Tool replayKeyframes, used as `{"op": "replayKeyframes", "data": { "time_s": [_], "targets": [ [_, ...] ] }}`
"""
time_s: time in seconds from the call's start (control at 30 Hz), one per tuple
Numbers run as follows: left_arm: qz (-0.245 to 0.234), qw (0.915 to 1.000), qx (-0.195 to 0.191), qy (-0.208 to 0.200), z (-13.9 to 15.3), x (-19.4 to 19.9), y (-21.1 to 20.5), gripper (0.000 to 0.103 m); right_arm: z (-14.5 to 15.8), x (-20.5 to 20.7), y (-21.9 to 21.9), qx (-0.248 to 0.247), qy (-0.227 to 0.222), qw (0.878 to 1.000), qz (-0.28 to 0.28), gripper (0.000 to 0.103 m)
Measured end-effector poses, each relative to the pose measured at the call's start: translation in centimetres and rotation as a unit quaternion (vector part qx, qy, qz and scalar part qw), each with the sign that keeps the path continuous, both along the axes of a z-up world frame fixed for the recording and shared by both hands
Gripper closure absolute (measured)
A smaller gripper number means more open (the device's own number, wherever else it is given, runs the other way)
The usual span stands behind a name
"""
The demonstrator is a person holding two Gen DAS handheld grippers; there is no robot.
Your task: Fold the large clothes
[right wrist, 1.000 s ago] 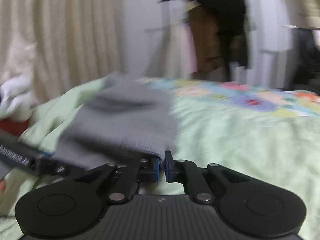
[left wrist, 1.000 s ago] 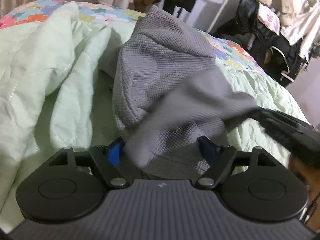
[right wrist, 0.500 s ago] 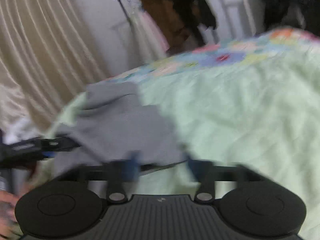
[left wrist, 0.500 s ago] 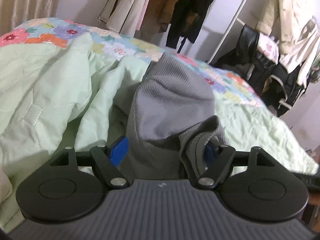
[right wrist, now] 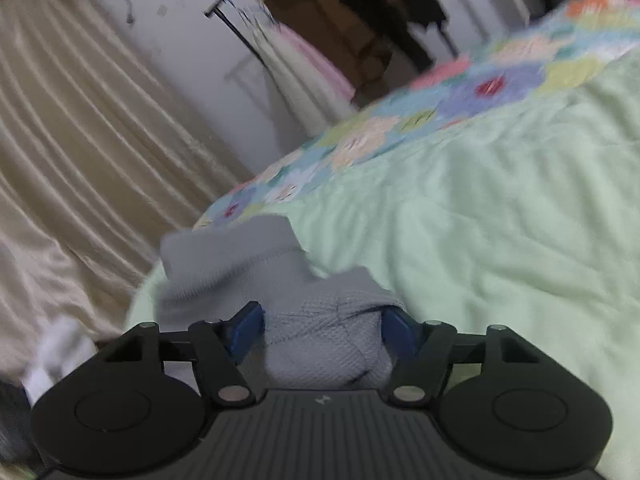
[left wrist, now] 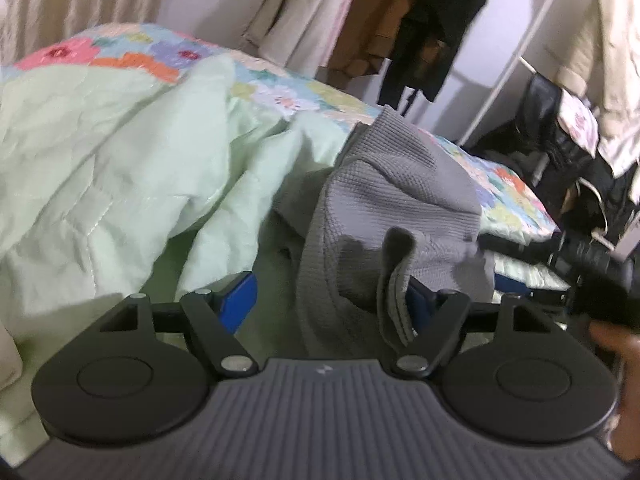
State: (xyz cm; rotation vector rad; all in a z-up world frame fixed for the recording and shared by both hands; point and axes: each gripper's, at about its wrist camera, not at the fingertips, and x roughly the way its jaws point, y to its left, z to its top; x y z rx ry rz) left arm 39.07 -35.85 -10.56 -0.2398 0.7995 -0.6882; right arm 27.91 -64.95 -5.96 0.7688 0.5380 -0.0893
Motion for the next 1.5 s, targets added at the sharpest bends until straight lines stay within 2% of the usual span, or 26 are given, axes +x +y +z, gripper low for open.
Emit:
{"op": "replayKeyframes", "data": {
  "time_s": [0.07, 0.23, 0.4, 0.47, 0.53, 0.63, 0.7, 0.77, 0.9, 0.97, 1.03, 1.1, 1.13, 1.2, 1.23, 1.27, 1.3, 1.33, 1.37, 1.43, 1.5],
  "targets": [
    [0.017, 0.9998, -0.009, 0.005, -0.1, 0.4, 0.5, 0.028, 0.8, 0.7, 0.1, 0.011, -0.026, 1.0, 0.005, 0.033],
    [0.041, 0.999, -0.012, 0.009, -0.2, 0.8, 1.3, 0.028, 1.8, 4.3, 0.3, -0.013, -0.052, 0.998, 0.038, 0.033],
    [0.038, 0.999, 0.024, -0.002, -0.4, 0.6, 0.5, 0.027, 1.1, 8.9, -0.8, 0.019, -0.004, 0.998, 0.065, 0.033],
    [0.036, 0.999, 0.026, -0.002, -0.4, 0.6, 0.5, 0.027, 0.9, 9.8, -1.8, 0.053, 0.006, 0.996, 0.067, 0.033],
    [0.034, 0.9992, 0.022, 0.005, -0.6, 0.7, 0.5, 0.026, 0.5, 10.4, -2.1, 0.063, 0.015, 0.995, 0.077, 0.032],
    [0.025, 0.9988, -0.005, 0.042, -0.8, 1.3, 1.3, 0.025, 0.8, 9.9, -1.8, 0.052, 0.042, 0.993, 0.099, 0.028],
    [0.023, 0.9977, -0.022, 0.059, -0.9, 1.7, 1.9, 0.024, 1.6, 7.2, -2.0, 0.058, 0.033, 0.994, 0.084, 0.02],
    [0.027, 0.9964, -0.035, 0.073, -1.1, 1.9, 2.3, 0.024, 2.1, 4.0, -2.4, 0.082, 0.025, 0.995, 0.055, 0.006],
    [0.024, 0.9966, -0.028, 0.073, -1.0, 1.6, 2.2, 0.023, 1.3, -1.6, -2.6, 0.098, 0.036, 0.994, 0.029, 0.005],
    [0.021, 0.9969, -0.025, 0.071, -0.8, 1.4, 2.1, 0.02, -0.1, -3.7, -1.8, 0.083, 0.062, 0.993, 0.049, 0.006],
    [0.019, 0.9966, -0.029, 0.075, -0.7, 1.4, 2.3, 0.02, -1.3, -3.9, -0.9, 0.074, 0.084, 0.991, 0.076, 0.006],
    [0.003, 0.995, -0.041, 0.091, -0.5, 1.8, 2.8, 0.02, -3.2, -3.5, 0.3, 0.091, 0.103, 0.984, 0.115, 0.009],
    [-0.005, 0.9937, -0.048, 0.101, -0.4, 2.1, 3.0, 0.02, -3.5, -3.4, 0.5, 0.096, 0.104, 0.983, 0.12, 0.017],
    [-0.032, 0.9883, -0.081, 0.126, 0.1, 2.6, 4.1, 0.02, -4.9, -2.4, 1.5, 0.117, 0.11, 0.976, 0.148, 0.048],
    [-0.041, 0.9868, -0.089, 0.129, 0.5, 2.7, 4.5, 0.02, -5.7, -1.3, 2.5, 0.133, 0.125, 0.968, 0.173, 0.071],
    [-0.051, 0.9883, -0.085, 0.116, 1.1, 2.5, 4.8, 0.02, -6.1, -0.8, 2.9, 0.147, 0.13, 0.964, 0.179, 0.078],
    [-0.071, 0.992, -0.069, 0.078, 2.6, 1.6, 5.1, 0.02, -6.2, -0.5, 3.0, 0.167, 0.128, 0.961, 0.177, 0.079],
    [-0.093, 0.9936, -0.05, 0.039, 3.9, 0.6, 5.2, 0.016, -6.2, -0.3, 3.1, 0.188, 0.126, 0.958, 0.175, 0.082],
    [-0.112, 0.9931, -0.036, 0.011, 4.8, -0.3, 5.2, 0.01, -6.0, 0.1, 3.1, 0.231, 0.114, 0.951, 0.17, 0.082],
    [-0.153, 0.9869, -0.018, -0.047, 6.4, -2.6, 4.9, 0.007, -5.3, 0.6, 3.2, 0.28, 0.107, 0.941, 0.159, 0.083],
    [-0.193, 0.976, -0.01, -0.101, 8.0, -5.0, 4.3, 0.006, -3.2, 1.7, 3.9, 0.297, 0.102, 0.938, 0.146, 0.083]
  ]
}}
